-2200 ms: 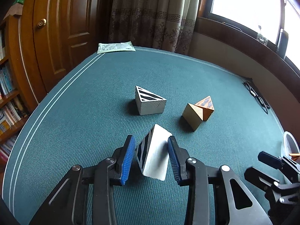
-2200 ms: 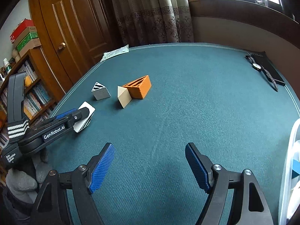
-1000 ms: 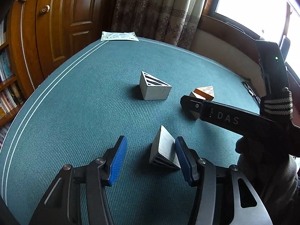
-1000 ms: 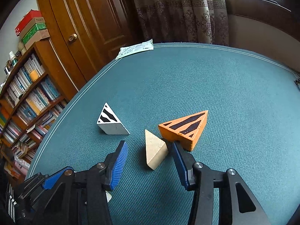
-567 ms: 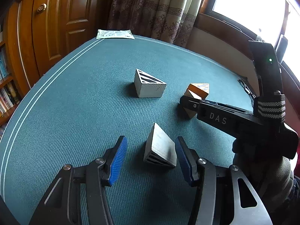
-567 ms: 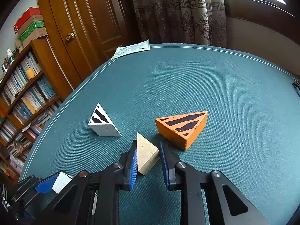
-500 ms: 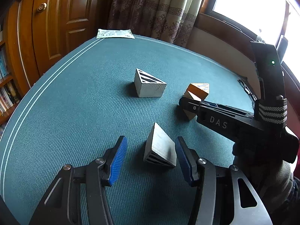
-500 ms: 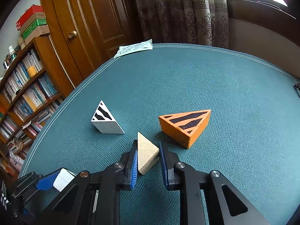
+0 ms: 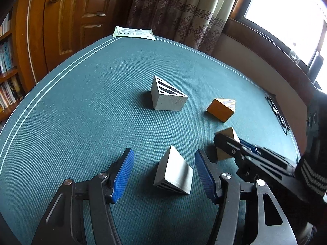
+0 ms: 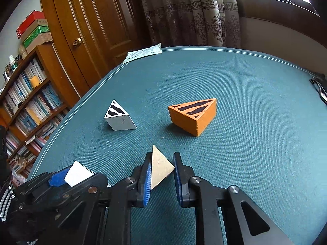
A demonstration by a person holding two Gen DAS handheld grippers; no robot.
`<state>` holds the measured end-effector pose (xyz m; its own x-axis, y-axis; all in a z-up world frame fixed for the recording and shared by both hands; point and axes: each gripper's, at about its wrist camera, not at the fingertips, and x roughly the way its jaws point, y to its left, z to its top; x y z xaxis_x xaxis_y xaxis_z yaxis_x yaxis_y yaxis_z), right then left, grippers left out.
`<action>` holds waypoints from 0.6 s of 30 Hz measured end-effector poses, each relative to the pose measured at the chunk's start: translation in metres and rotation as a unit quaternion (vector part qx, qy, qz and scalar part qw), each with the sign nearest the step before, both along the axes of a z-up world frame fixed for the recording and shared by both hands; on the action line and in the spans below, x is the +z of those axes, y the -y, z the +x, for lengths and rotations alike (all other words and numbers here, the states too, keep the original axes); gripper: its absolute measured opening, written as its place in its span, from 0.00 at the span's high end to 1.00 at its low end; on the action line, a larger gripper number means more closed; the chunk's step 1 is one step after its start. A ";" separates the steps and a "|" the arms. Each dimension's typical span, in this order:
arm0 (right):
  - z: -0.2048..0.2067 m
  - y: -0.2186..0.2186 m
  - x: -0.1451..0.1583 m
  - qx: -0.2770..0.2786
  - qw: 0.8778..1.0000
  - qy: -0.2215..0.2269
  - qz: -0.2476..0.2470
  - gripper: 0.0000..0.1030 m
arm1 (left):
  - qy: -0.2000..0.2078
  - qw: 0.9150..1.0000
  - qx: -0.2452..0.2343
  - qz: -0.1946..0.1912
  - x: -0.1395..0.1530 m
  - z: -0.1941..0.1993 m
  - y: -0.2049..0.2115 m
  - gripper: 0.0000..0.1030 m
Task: Organize rigid objects
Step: 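Lift the beige wedge with the right tool while the left tool holds the white wedge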
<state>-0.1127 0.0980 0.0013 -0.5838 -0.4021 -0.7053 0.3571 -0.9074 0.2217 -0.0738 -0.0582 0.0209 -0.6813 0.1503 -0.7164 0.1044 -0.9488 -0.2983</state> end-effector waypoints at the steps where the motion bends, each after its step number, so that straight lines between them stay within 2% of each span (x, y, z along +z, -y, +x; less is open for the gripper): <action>1: 0.003 -0.001 0.000 -0.001 1.000 0.000 0.000 0.80 | 0.000 1.000 0.006 -0.001 0.000 -0.001 0.000 0.39; 7: 0.018 -0.007 -0.001 -0.012 1.000 0.001 -0.001 0.80 | -0.003 0.997 0.013 -0.070 -0.002 -0.001 -0.016 0.39; 18: 0.034 -0.025 -0.001 -0.015 1.000 0.007 -0.014 0.80 | 0.004 0.997 0.017 -0.082 -0.004 0.015 -0.015 0.39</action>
